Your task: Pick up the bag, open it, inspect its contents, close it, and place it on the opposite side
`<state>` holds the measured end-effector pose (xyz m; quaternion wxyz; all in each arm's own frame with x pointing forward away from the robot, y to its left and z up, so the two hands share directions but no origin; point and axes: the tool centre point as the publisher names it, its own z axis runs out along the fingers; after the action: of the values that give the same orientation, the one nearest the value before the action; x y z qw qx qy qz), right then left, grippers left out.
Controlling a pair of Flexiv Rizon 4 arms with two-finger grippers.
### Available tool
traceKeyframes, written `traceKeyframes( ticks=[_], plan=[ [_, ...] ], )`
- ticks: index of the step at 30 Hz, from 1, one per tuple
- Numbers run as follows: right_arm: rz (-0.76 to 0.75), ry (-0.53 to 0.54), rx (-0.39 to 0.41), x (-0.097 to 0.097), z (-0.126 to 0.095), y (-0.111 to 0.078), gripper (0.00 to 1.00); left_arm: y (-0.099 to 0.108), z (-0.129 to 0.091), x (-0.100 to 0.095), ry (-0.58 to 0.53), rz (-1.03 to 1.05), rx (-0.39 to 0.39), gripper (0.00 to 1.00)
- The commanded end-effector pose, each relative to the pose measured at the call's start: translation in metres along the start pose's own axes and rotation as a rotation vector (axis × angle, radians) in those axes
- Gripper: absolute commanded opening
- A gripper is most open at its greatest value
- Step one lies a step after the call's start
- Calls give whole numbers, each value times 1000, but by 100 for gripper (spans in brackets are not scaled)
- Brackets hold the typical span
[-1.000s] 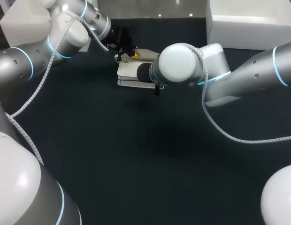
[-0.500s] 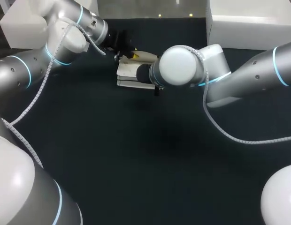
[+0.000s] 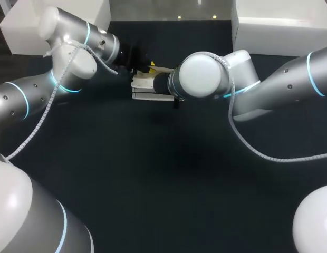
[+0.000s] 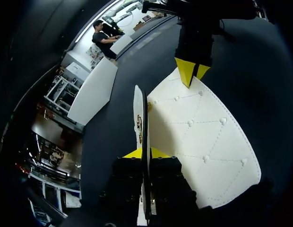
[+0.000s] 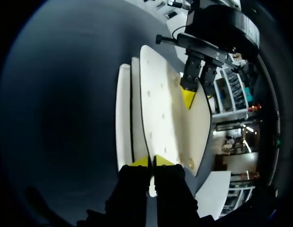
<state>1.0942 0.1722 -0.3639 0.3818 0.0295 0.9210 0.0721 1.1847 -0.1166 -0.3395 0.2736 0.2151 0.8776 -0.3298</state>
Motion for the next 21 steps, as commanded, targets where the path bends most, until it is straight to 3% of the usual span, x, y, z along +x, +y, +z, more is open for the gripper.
traceKeyframes(
  ticks=[1, 6, 10, 11, 13, 14, 21],
  plan=[
    [2, -8, -3, 0, 2, 0, 0, -2, 1, -1, -12, -45, -14, 36],
    [2, -8, -3, 0, 2, 0, 0, -1, -6, -10, -28, -60, -30, 36],
    [2, -8, -3, 0, 2, 0, 0, -1, -9, -15, -38, -56, -37, 24],
    [2, -8, -3, 0, 2, 0, 0, 0, -9, -15, -39, -54, -36, 11],
    [2, -8, -3, 0, 2, 0, 0, 1, -9, -16, -41, -53, -40, 9],
    [2, -8, -3, 0, 2, 0, 0, 1, -9, -16, -45, -52, -44, 0],
    [2, -8, -3, 0, 2, 0, 0, 1, -8, -3, -79, -10, -41, 0]
  ],
)
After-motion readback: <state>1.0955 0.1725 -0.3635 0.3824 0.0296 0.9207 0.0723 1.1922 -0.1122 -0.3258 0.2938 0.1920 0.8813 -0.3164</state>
